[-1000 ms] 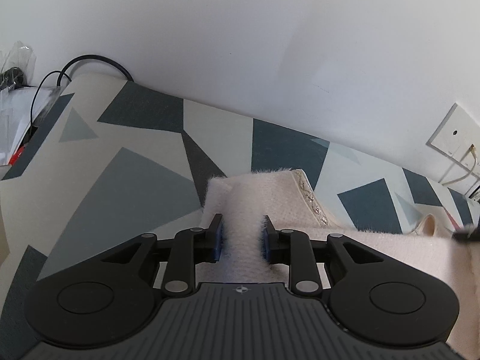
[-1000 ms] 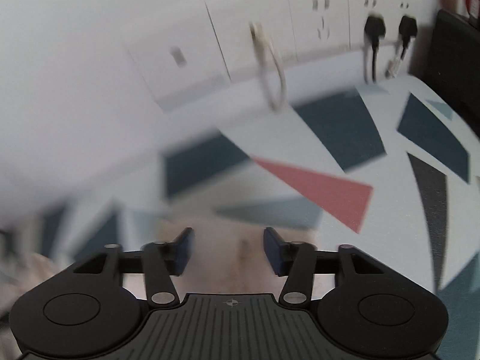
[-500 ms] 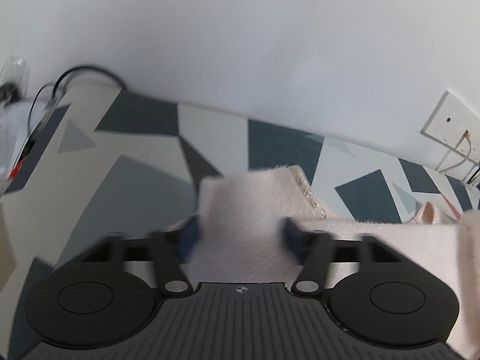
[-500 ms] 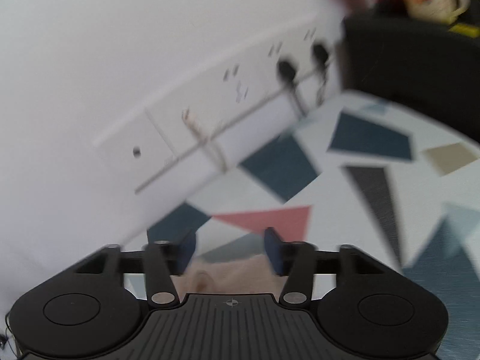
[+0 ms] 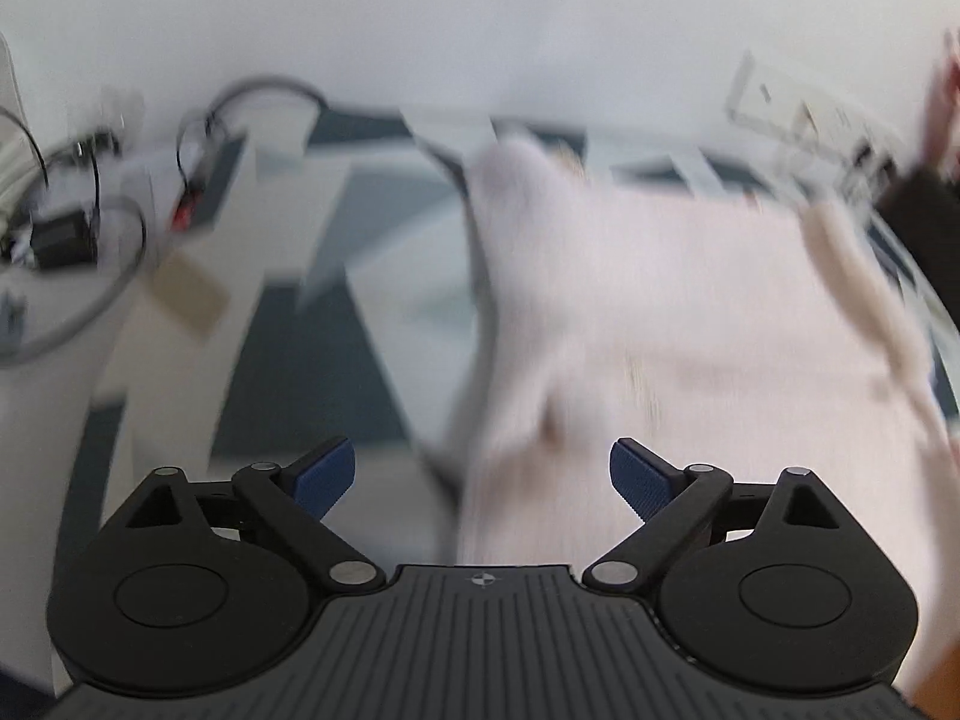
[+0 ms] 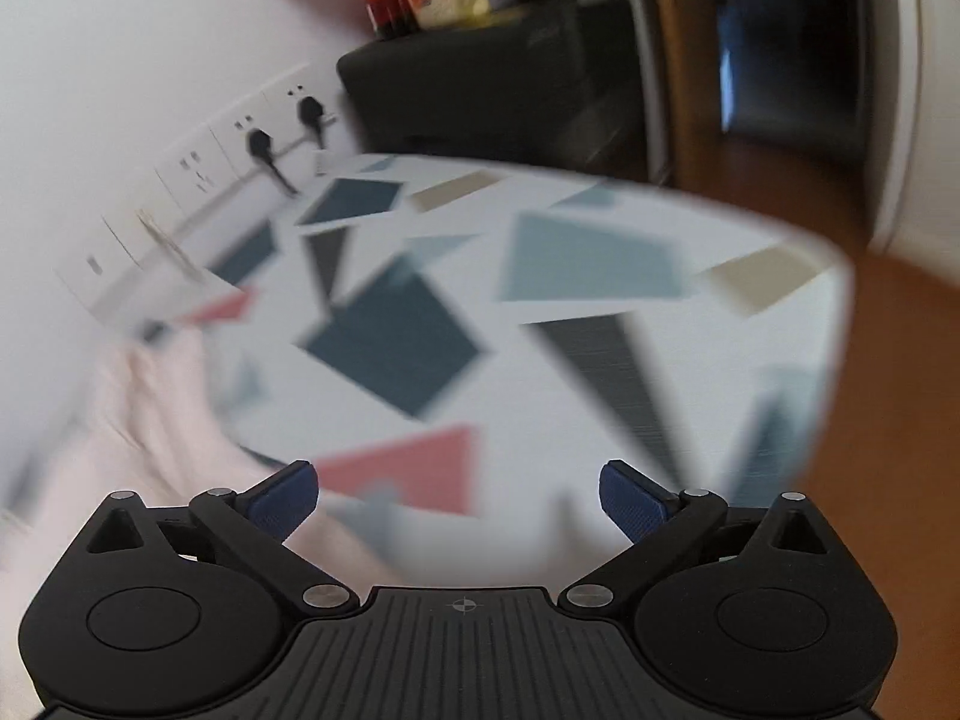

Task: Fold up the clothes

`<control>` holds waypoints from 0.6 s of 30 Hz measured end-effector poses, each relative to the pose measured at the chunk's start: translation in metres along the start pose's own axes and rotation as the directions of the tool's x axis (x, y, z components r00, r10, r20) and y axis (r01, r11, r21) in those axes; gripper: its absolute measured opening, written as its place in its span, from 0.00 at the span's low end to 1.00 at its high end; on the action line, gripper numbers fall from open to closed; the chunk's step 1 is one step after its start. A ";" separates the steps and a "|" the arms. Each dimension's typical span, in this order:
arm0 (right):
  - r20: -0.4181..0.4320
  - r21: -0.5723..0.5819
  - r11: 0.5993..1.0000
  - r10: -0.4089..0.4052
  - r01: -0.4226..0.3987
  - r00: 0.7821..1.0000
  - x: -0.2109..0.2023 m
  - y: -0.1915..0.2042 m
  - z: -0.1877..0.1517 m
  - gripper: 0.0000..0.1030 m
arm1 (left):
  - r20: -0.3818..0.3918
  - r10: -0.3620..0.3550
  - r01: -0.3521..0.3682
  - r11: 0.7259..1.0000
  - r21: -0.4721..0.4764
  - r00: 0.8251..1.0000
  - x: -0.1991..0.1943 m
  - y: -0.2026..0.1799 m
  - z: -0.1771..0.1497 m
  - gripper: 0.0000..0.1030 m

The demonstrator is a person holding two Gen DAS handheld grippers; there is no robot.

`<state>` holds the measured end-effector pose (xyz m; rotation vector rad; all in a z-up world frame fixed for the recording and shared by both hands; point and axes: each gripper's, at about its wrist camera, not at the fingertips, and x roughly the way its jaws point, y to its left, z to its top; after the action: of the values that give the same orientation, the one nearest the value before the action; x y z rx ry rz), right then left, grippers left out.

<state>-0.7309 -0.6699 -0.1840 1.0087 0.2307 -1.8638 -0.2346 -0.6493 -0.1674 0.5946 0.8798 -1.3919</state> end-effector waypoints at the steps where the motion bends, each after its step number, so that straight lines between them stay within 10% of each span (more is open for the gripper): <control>1: 0.004 -0.020 1.000 -0.010 0.010 1.000 -0.006 -0.002 -0.008 0.99 | -0.028 -0.013 0.013 1.000 -0.004 1.000 -0.001 0.002 -0.009 0.91; 7: -0.043 -0.104 0.992 0.060 -0.064 0.997 -0.019 0.009 -0.035 0.99 | -0.115 -0.056 0.047 0.996 -0.079 0.992 0.004 0.007 -0.045 0.91; 14: -0.030 -0.482 0.871 0.094 -0.096 0.995 -0.013 0.028 -0.058 0.99 | -0.018 0.045 -0.046 0.999 -0.012 0.999 0.000 -0.001 -0.081 1.00; 18: -0.119 -0.458 0.866 0.166 -0.203 0.979 -0.004 0.014 -0.067 0.99 | 0.007 0.097 -0.097 0.995 -0.032 0.995 -0.006 -0.008 -0.094 1.00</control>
<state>-0.6822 -0.6380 -0.2197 0.7335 0.5816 -1.4936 -0.2587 -0.5711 -0.2143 0.5990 0.8535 -1.2903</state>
